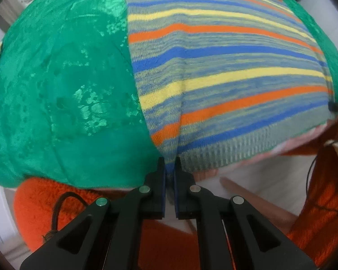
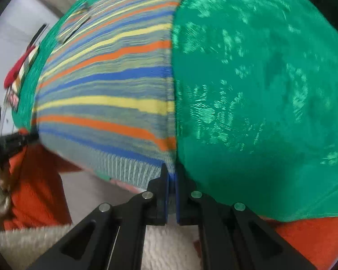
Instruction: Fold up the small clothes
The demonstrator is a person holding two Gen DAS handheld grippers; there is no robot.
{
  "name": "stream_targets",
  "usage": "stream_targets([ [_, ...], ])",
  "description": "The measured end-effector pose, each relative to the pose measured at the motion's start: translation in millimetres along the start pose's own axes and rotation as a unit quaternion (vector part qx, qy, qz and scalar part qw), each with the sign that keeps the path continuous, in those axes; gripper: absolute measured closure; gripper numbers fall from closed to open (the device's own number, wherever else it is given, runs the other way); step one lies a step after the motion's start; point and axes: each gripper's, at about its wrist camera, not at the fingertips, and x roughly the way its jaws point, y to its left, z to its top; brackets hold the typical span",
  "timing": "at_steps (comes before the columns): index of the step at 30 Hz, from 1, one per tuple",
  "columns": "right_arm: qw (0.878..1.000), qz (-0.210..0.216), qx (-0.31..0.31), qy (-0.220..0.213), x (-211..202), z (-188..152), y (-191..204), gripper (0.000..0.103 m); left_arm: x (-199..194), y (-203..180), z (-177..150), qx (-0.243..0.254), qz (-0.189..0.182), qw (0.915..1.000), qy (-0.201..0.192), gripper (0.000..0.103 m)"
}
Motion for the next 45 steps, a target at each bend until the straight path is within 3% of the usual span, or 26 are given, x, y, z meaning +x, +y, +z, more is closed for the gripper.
stream_targets([
  [6,1.0,0.003,0.001,-0.007,2.4,-0.7,6.4,0.096,2.9,-6.2,11.5,-0.002,0.019,0.9997,-0.012,0.091],
  [8,1.0,0.007,0.008,0.005,-4.9,-6.0,6.9,0.072,-11.1,-6.5,7.9,0.002,0.026,0.9995,-0.019,0.082],
  [10,1.0,-0.006,0.003,0.013,-17.5,-10.5,8.6,0.06,-34.3,-2.8,5.1,0.007,0.036,0.9986,-0.039,0.077],
  [13,0.998,-0.052,-0.018,-0.012,-57.1,-4.1,6.5,0.057,-80.6,8.0,14.5,-0.004,0.043,0.9945,-0.096,0.06],
  [15,0.994,-0.089,-0.043,-0.052,-91.1,19.7,7.4,0.055,-107.5,18.7,29.6,-0.021,0.042,0.9882,-0.146,0.033],
  [17,0.986,-0.113,-0.079,-0.093,-113.3,48.7,18.7,0.039,-123.1,23.0,44.9,-0.044,0.035,0.9778,-0.202,0.019],
  [18,0.98,-0.123,-0.108,-0.117,-120.0,67.6,29.7,0.036,-127.4,25.6,57.1,-0.062,0.035,0.9702,-0.232,0.012],
  [20,0.964,-0.131,-0.173,-0.156,-117.6,101.8,57.7,0.026,-123.6,15.7,66.6,-0.089,0.045,0.9589,-0.266,0.011],
  [22,0.946,-0.117,-0.248,-0.175,-89.3,141.6,87.5,0.024,-115.8,4.7,64.7,-0.099,0.061,0.9556,-0.271,0.011],
  [24,0.938,-0.113,-0.285,-0.164,-54.8,168.8,103.3,0.024,-101.7,-3.4,64.9,-0.096,0.071,0.9583,-0.26,0.011],
  [25,0.934,-0.117,-0.298,-0.156,-34.9,182.9,109.5,0.026,-98.7,-12.7,49.9,-0.097,0.072,0.9593,-0.255,0.011],
  [28,0.933,-0.133,-0.292,-0.162,10.1,213.5,111.9,0.029,-84.3,-22.8,36.2,-0.095,0.062,0.9639,-0.241,0.011],
  [29,0.937,-0.134,-0.276,-0.165,19.7,223.2,106.3,0.05,-82.1,-27.1,33.3,-0.093,0.065,0.9651,-0.236,0.011],
  [30,0.95,-0.116,-0.24,-0.164,26.6,235.8,93.2,0.069,-80.1,-27.9,29.8,-0.092,0.071,0.966,-0.231,0.011],
  [31,0.959,-0.101,-0.209,-0.163,24.0,241.4,79.9,0.096,-79.1,-27.9,28.1,-0.092,0.079,0.9666,-0.226,0.011],
  [33,0.969,-0.09,-0.118,-0.196,1.6,248.3,42.1,0.095,-79.4,-25.0,23.5,-0.098,0.084,0.965,-0.228,0.011],
  [37,0.957,-0.119,0.017,-0.264,-74.1,241.2,-57.8,0.095,-76.2,-14.0,22.1,-0.123,0.072,0.9628,-0.229,0.011],
  [41,0.943,-0.138,0.141,-0.267,-120.3,219.2,-161.7,0.096,-63.6,-18.7,27.3,-0.135,0.041,0.9674,-0.21,0.012],
  [45,0.948,-0.103,0.185,-0.237,-107.3,199.8,-206.1,0.098,-59.4,-38.9,32.1,-0.107,0.042,0.9728,-0.201,0.015],
])
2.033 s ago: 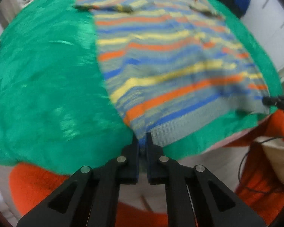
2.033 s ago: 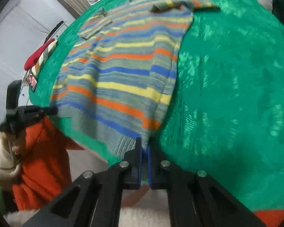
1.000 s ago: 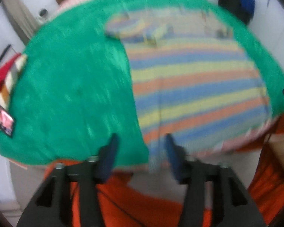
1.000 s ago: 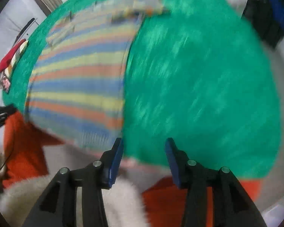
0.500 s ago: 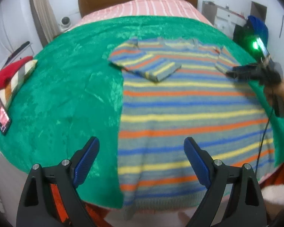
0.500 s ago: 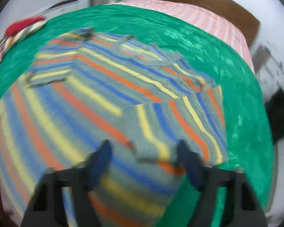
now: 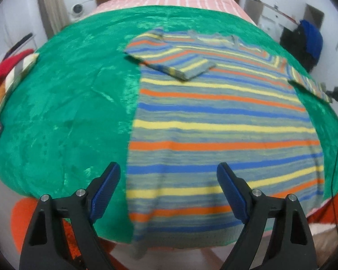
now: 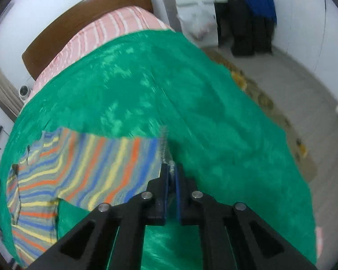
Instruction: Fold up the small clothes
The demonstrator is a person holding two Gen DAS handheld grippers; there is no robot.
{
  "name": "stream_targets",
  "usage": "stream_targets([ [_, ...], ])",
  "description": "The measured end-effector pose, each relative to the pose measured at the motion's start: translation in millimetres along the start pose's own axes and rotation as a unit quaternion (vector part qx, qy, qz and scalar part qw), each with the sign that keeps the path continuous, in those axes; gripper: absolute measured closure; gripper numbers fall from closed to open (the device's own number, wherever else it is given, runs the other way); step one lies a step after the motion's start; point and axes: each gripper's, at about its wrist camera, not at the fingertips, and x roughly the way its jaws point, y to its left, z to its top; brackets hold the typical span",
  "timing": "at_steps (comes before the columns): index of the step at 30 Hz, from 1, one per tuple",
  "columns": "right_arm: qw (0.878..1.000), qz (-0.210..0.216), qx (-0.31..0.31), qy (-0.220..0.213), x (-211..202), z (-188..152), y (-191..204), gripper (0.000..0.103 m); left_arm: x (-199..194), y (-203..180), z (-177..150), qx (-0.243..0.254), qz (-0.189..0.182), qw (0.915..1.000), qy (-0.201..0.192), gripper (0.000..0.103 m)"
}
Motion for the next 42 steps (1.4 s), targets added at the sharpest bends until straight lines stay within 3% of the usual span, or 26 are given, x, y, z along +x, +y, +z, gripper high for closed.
stream_targets([
  [7,0.998,0.027,0.057,0.011,20.8,-14.4,-26.3,0.1,-3.2,-6.9,-5.2,0.018,0.014,0.9997,0.006,0.015],
  [14,0.998,0.005,0.064,-0.002,12.0,-10.3,-27.9,0.1,-0.8,-6.3,-4.4,0.016,0.014,0.9997,0.01,0.015],
  [16,0.994,0.028,0.103,0.025,24.6,-13.4,-42.4,0.1,-1.5,-7.5,-4.9,0.022,0.016,0.9996,0.007,0.015],
  [18,0.992,0.058,0.105,0.026,24.6,-11.8,-44.2,0.099,-1.6,-7.8,-5.6,0.026,0.018,0.9995,0.007,0.015],
  [21,0.989,0.094,0.108,0.028,19.0,-8.9,-47.4,0.082,0.5,-7.1,-5.6,0.023,0.015,0.9996,0.01,0.015],
  [23,0.987,0.114,0.111,0.025,16.7,-7.0,-49.9,0.057,2.0,-7.3,-5.4,0.021,0.014,0.9996,0.013,0.015],
  [25,0.984,0.132,0.116,0.02,17.5,-5.7,-51.5,0.045,1.9,-8.3,-5.5,0.021,0.013,0.9996,0.014,0.015],
  [29,0.975,0.157,0.157,0.02,37.0,1.4,-54.9,0.043,1.1,-10.8,-5.9,0.027,0.019,0.9994,0.014,0.015],
  [30,0.971,0.158,0.178,0.022,45.1,3.4,-58.1,0.046,1.1,-11.1,-5.9,0.028,0.021,0.9993,0.015,0.015],
  [31,0.968,0.158,0.195,0.017,48.3,5.1,-60.3,0.064,0.9,-11.1,-6.0,0.029,0.023,0.9992,0.015,0.015],
  [32,0.966,0.156,0.204,0.011,49.7,6.0,-62.1,0.099,0.6,-10.9,-6.1,0.029,0.025,0.9991,0.016,0.015],
  [34,0.972,0.122,0.199,-0.006,43.7,8.9,-62.0,0.101,-1.2,-9.3,-6.8,0.03,0.029,0.999,0.015,0.015],
  [37,0.988,0.027,0.154,-0.017,31.7,7.8,-54.3,0.102,-0.9,-5.0,-8.0,0.027,0.035,0.9989,0.014,0.014],
  [42,0.991,-0.007,0.135,-0.001,37.8,1.6,-49.7,0.102,6.2,-2.6,-3.0,0.03,0.042,0.9982,0.03,0.014],
])
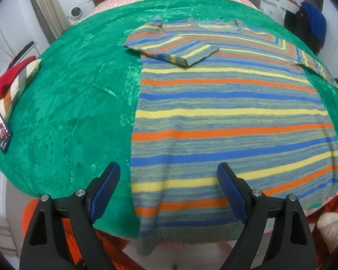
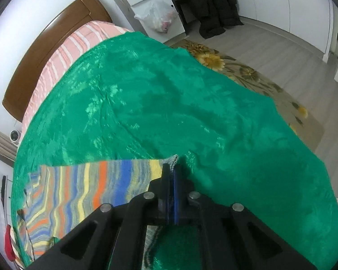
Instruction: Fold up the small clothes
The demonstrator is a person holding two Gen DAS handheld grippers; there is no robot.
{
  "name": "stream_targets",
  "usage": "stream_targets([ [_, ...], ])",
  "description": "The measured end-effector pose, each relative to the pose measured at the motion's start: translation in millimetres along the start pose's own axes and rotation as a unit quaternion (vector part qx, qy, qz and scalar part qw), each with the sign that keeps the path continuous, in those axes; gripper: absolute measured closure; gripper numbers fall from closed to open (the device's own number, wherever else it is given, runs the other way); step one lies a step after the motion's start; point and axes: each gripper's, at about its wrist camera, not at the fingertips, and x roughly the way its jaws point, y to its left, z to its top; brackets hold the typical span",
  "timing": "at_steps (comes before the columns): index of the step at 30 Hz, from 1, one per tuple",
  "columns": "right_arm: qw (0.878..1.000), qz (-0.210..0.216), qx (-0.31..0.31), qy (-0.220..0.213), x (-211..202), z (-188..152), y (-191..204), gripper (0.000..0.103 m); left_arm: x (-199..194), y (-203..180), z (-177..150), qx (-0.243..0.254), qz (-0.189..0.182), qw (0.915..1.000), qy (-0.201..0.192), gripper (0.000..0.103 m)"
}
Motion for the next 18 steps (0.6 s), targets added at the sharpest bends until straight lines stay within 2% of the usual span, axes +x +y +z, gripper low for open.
stream_targets([
  [3,1.0,0.012,-0.015,0.002,-4.3,0.6,3.7,0.101,-7.2,3.4,10.4,0.019,-0.004,0.9998,-0.005,0.014],
  [4,1.0,0.014,-0.021,0.001,-7.9,1.1,5.6,0.091,-12.5,6.3,18.5,0.028,-0.005,0.9995,-0.014,0.014],
  [5,1.0,0.008,-0.026,-0.001,-13.7,1.5,6.7,0.073,-18.4,10.0,28.0,0.033,-0.005,0.9991,-0.026,0.014],
  [7,0.999,-0.004,-0.045,-0.021,-33.5,-1.8,8.9,0.052,-32.3,19.9,55.7,0.038,-0.008,0.9974,-0.061,0.014],
  [10,0.993,-0.003,-0.1,-0.061,-74.5,-21.3,20.2,0.046,-32.1,16.9,102.8,0.074,-0.033,0.9934,-0.082,0.01],
  [12,0.989,0.016,-0.127,-0.069,-97.8,-46.0,28.1,0.042,-15.5,-2.6,125.7,0.136,-0.038,0.9866,-0.081,0.01],
  [13,0.988,0.033,-0.132,-0.067,-106.2,-59.7,30.8,0.042,0.3,-16.7,135.1,0.177,-0.036,0.9805,-0.078,0.01],
  [15,0.988,0.061,-0.133,-0.058,-118.0,-86.2,34.2,0.042,39.2,-38.3,146.1,0.227,-0.027,0.9722,-0.052,0.02],
  [16,0.987,0.077,-0.132,-0.051,-124.1,-103.8,37.2,0.042,55.4,-43.7,148.6,0.236,-0.023,0.971,-0.034,0.023],
  [18,0.985,0.101,-0.136,-0.043,-135.2,-136.2,40.7,0.042,91.8,-46.7,153.0,0.238,-0.011,0.9712,0.004,0.036],
])
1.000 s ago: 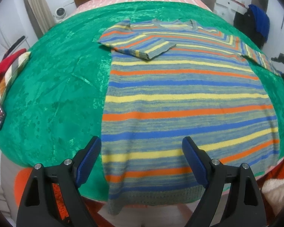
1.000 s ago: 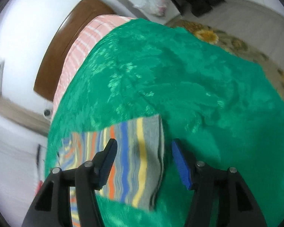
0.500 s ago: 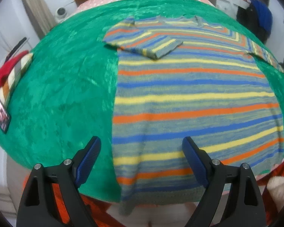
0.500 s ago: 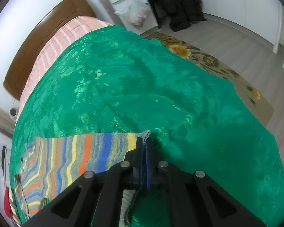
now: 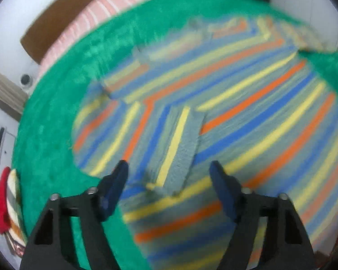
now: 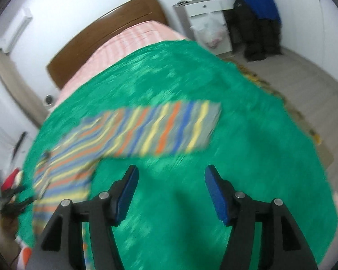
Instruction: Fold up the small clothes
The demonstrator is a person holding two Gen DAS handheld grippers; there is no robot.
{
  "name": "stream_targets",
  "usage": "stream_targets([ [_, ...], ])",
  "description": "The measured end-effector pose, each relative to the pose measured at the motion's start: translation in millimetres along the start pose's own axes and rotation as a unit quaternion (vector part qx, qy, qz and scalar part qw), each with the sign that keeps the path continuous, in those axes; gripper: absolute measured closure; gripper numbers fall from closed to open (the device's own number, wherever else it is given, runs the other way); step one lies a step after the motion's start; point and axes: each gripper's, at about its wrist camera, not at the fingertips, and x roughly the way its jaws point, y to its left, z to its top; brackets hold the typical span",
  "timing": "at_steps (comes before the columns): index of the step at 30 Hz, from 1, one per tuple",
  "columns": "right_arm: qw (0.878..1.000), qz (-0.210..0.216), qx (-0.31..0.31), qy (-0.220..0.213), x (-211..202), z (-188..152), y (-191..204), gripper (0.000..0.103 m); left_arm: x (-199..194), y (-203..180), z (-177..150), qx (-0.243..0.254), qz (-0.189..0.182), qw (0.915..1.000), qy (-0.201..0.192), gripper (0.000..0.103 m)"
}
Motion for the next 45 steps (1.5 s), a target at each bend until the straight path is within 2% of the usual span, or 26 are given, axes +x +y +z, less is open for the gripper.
stream_targets([
  [1,1.0,0.007,-0.004,-0.001,-4.0,-10.7,6.6,0.042,14.9,5.0,0.4,-0.015,-0.009,0.9997,0.015,0.037],
  [2,1.0,0.012,-0.009,-0.003,-8.6,-23.5,12.9,0.042,20.8,11.9,-1.2,-0.04,-0.029,0.9987,0.015,0.042],
  [4,1.0,0.017,-0.021,-0.008,-17.0,-45.5,25.1,0.042,21.0,31.0,-2.5,-0.102,-0.054,0.9932,0.017,0.095],
  [5,0.999,0.019,-0.024,-0.01,-19.9,-53.8,29.1,0.042,17.3,39.5,-3.2,-0.122,-0.054,0.9909,0.02,0.1],
  [7,0.999,0.026,-0.033,-0.013,-23.9,-67.0,37.5,0.042,-1.9,66.0,-8.9,-0.165,-0.061,0.9843,-0.007,0.1],
  [8,0.999,0.028,-0.038,-0.017,-25.9,-71.8,41.7,0.042,-12.7,88.2,-13.7,-0.199,-0.059,0.9779,-0.022,0.1],
  [9,0.998,0.03,-0.046,-0.024,-27.7,-74.6,46.1,0.042,-22.1,116.0,-20.8,-0.245,-0.06,0.9671,-0.034,0.1],
  [10,0.998,0.032,-0.052,-0.029,-29.4,-78.0,49.1,0.042,-27.1,139.5,-27.9,-0.286,-0.06,0.9556,-0.041,0.1],
  [11,0.997,0.033,-0.058,-0.034,-29.8,-78.8,51.5,0.042,-30.4,167.7,-38.1,-0.334,-0.056,0.9399,-0.047,0.1],
  [13,0.996,0.036,-0.065,-0.039,-27.3,-82.6,56.5,0.042,-28.6,224.2,-63.1,-0.427,-0.035,0.9027,-0.044,0.1],
  [15,0.997,0.038,-0.066,-0.034,-19.0,-86.8,60.4,0.042,-19.8,259.2,-88.6,-0.48,-0.011,0.8766,-0.03,0.1],
  [18,0.997,0.04,-0.064,-0.021,-8.0,-93.3,63.6,0.042,-2.0,287.6,-114.2,-0.512,0.029,0.8585,-0.004,0.1],
  [21,0.997,0.037,-0.065,-0.013,0.1,-100.6,66.2,0.042,12.0,298.5,-134.5,-0.545,0.015,0.8385,0.008,0.1],
  [26,0.998,0.03,-0.061,-0.001,8.4,-104.6,61.8,0.042,17.2,302.4,-158.3,-0.576,0.007,0.8172,0.007,0.1],
  [30,0.998,0.029,-0.057,0.005,11.5,-107.0,59.5,0.042,30.9,306.3,-163.6,-0.584,-0.028,0.8111,0.026,0.096],
  [34,0.998,0.029,-0.063,0.008,13.8,-110.2,61.0,0.042,27.0,310.7,-187.5,-0.61,-0.036,0.7913,0.018,0.094],
  [37,0.998,0.029,-0.063,0.009,15.4,-110.3,61.4,0.042,18.1,315.1,-199.8,-0.611,-0.022,0.7909,0.015,0.093],
  [38,0.998,0.029,-0.063,0.008,15.3,-110.1,61.4,0.042,14.8,316.0,-202.1,-0.61,-0.019,0.7921,0.013,0.085],
  [39,0.998,0.029,-0.063,0.005,14.7,-110.0,61.7,0.042,10.6,315.8,-202.1,-0.606,-0.016,0.795,0.01,0.069],
  [40,0.998,0.029,-0.063,0.004,14.4,-109.7,61.9,0.042,5.3,314.6,-200.0,-0.599,-0.01,0.8005,0.002,0.061],
  [41,0.998,0.027,-0.065,0.002,14.2,-109.6,62.5,0.042,-0.5,312.4,-195.3,-0.588,-0.002,0.8088,-0.01,0.046],
  [42,0.997,0.027,-0.066,0.002,14.7,-109.9,63.0,0.042,-3.9,310.9,-191.1,-0.58,0.001,0.8147,-0.018,0.037],
  [45,0.997,0.022,-0.068,0.01,20.4,-112.2,65.1,0.042,-3.7,305.0,-163.9,-0.539,-0.004,0.8413,-0.035,0.029],
])
